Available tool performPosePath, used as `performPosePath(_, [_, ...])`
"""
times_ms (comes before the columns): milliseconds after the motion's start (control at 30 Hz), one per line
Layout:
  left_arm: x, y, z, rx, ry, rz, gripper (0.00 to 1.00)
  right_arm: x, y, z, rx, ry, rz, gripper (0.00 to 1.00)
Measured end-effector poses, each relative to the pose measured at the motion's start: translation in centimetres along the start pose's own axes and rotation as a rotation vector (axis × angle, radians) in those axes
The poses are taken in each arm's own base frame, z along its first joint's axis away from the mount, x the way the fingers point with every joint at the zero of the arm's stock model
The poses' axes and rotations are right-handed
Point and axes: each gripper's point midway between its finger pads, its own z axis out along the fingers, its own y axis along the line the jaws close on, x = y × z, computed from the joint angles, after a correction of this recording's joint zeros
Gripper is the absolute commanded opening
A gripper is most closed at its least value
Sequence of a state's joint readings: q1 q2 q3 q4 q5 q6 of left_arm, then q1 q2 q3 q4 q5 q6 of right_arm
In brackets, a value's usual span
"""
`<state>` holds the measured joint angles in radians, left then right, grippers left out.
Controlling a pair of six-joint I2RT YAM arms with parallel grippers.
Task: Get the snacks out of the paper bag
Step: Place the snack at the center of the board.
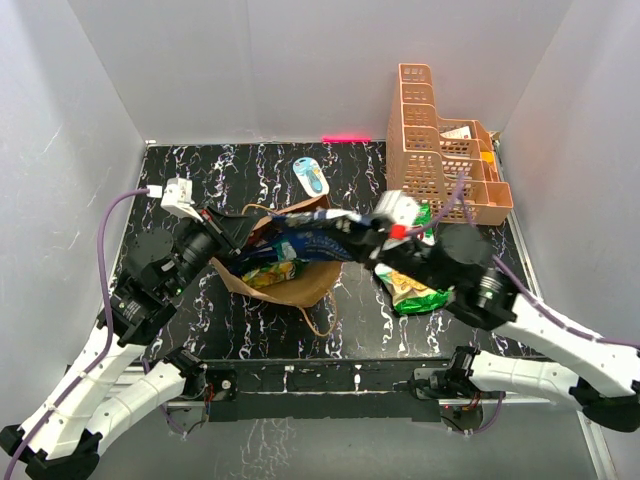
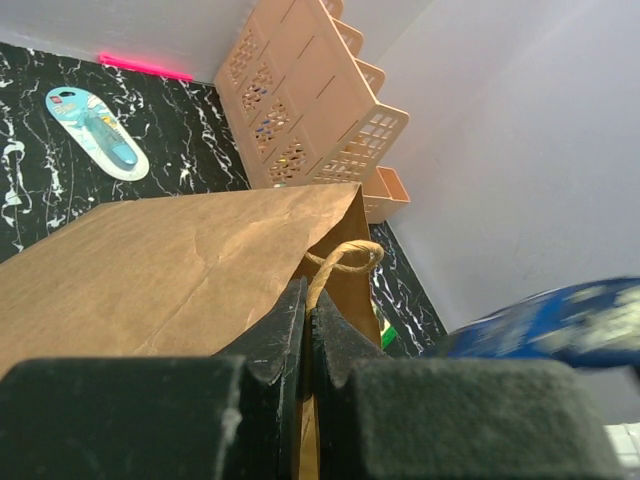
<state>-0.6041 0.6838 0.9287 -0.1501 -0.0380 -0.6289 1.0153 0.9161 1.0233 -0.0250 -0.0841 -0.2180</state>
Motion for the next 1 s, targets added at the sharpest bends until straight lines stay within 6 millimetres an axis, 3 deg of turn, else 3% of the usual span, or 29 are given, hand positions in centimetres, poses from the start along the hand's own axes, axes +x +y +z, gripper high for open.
performPosePath(100, [0.1, 0.3, 0.0, -0.016, 0.004, 0.001, 0.0, -4.2, -1.9, -2.1, 0.103, -0.089, 0.07, 0.08])
performPosePath(200, [0.3, 0.6, -0.1, -0.03, 0.008, 0.002, 0.0, -6.3, -4.3, -3.4, 0.23, -0.111, 0.132, 0.08])
performPosePath(300, [0.4, 0.9, -0.2, -0.043, 0.013, 0.002, 0.0, -6.9, -7.0, -4.6, 0.383, -0.076, 0.169, 0.08])
performPosePath(367, [0.4, 1.0, -0.2, -0.046, 0.012, 0.002, 0.0, -6.1, -8.7, -5.5, 0.496, -0.018, 0.166, 0.08])
performPosePath(567, [0.4, 1.1, -0.3, -0.049, 0.013, 0.007, 0.0, 0.3, -12.3, -9.6, 0.807, 0.283, 0.075, 0.08])
performPosePath(733, [0.4, 1.1, -0.3, -0.049, 0.012, 0.014, 0.0, 7.9, -12.1, -12.3, 0.906, 0.516, 0.046, 0.08])
performPosePath(900, [0.4, 1.1, -0.4, -0.052, 0.017, 0.026, 0.0, 13.7, -13.0, -13.7, 0.974, 0.609, 0.209, 0.08])
performPosePath(1000, [0.2, 1.0, -0.5, -0.051, 0.016, 0.029, 0.0, 17.5, -14.6, -14.8, 1.05, 0.592, 0.415, 0.08])
